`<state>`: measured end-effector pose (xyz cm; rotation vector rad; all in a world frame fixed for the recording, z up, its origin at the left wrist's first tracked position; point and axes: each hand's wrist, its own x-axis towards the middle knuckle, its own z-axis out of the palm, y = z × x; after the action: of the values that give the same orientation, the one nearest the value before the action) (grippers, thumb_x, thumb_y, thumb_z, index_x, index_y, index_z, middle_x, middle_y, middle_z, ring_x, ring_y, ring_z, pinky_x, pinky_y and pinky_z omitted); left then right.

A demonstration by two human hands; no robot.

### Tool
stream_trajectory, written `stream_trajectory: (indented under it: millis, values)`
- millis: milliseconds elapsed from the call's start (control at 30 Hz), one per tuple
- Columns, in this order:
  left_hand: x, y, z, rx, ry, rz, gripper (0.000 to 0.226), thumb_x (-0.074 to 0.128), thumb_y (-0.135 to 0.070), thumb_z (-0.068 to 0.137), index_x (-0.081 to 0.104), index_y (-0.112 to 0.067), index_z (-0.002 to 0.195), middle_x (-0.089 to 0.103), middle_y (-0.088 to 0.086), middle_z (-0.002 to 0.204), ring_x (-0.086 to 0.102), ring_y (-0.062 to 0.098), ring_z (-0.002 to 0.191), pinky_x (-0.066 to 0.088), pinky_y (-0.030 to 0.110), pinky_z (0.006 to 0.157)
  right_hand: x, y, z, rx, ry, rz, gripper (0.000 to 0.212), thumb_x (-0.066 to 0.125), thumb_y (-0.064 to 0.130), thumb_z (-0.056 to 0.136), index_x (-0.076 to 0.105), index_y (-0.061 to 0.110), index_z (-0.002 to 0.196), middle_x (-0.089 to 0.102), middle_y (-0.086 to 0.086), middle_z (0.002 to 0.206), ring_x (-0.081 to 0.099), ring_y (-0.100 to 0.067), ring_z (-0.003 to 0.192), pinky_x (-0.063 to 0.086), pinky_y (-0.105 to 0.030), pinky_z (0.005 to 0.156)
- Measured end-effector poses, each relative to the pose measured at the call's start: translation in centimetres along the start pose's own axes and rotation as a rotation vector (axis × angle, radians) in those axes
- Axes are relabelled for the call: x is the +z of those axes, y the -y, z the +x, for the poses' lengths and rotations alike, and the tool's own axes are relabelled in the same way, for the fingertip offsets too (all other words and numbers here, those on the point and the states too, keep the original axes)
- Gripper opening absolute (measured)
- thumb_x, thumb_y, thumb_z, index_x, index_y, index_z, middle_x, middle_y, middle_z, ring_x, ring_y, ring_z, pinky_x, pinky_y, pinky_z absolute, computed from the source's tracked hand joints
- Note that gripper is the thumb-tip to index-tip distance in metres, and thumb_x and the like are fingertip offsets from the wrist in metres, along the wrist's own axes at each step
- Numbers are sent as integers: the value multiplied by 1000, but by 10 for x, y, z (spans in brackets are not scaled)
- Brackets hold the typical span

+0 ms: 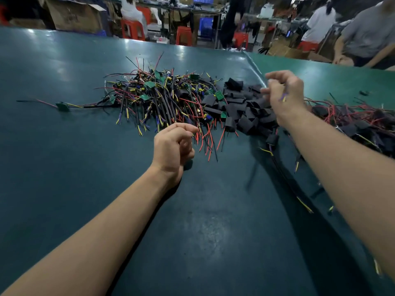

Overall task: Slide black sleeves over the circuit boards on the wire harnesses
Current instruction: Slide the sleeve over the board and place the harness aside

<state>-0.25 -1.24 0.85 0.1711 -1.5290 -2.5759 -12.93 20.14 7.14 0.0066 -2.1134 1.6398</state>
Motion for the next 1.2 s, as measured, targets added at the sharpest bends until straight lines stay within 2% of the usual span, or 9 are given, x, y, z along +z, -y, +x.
stream_trajectory:
  millis: [133,267,433,533,667,833,1033,1133,1200]
  values:
    - [-1,3,4,18,27,-1,17,49,-8,61,65,-15,59,21,-6,43,15,10,39,17,17,47,13,-20,30,-6,183,-288,34,41,-4,96,64,2,120,61,-19,124,59,-26,112,44,-24,91]
    - [-3,3,5,20,49,1,17,49,-9,62,64,-16,58,20,-6,43,14,10,39,16,18,47,29,-35,51,-102,385,-642,33,43,4,98,64,4,123,58,-24,127,52,-40,120,40,-43,105]
    - [-3,3,2,16,59,19,14,49,-9,63,62,-14,64,21,-6,44,15,10,40,16,21,48,48,-55,69,19,542,-1005,39,35,60,98,54,42,128,30,-7,154,18,-48,144,8,-68,115]
    - [-3,3,3,12,63,16,13,49,-9,63,62,-13,65,22,-5,45,15,11,41,13,25,50,48,-68,65,1,602,-1106,50,31,68,95,46,42,135,40,-13,151,34,-46,138,24,-63,112]
    - [-2,1,2,10,67,6,13,50,-9,63,62,-12,65,22,-4,45,15,11,41,13,22,49,39,-64,49,-31,616,-1048,39,41,57,97,52,40,130,55,-13,135,52,-41,120,43,-53,102]
    - [-2,-1,0,-2,58,-20,12,49,-9,63,60,-10,69,24,-4,46,16,10,39,13,20,48,27,-46,13,-158,673,-1035,37,41,43,102,59,24,128,60,-15,131,55,-36,118,46,-41,97]
    - [-4,-2,-3,11,63,-18,12,48,-8,67,58,-9,73,26,-6,44,18,9,38,18,16,43,19,-27,-30,-194,727,-1002,35,39,39,104,61,20,122,61,-11,128,55,-32,117,45,-38,96]
    - [-5,1,-6,37,49,29,11,47,-5,72,58,-7,73,26,-5,44,18,9,38,16,18,45,14,-15,-38,-76,614,-709,38,38,38,105,63,10,102,65,-12,104,58,-26,93,44,-38,92]
    - [-5,5,-7,84,20,120,22,45,4,83,60,-8,73,29,-4,46,20,10,39,16,19,46,11,1,-43,38,422,-338,42,34,38,106,64,9,109,64,-10,105,57,-29,83,46,-44,92]
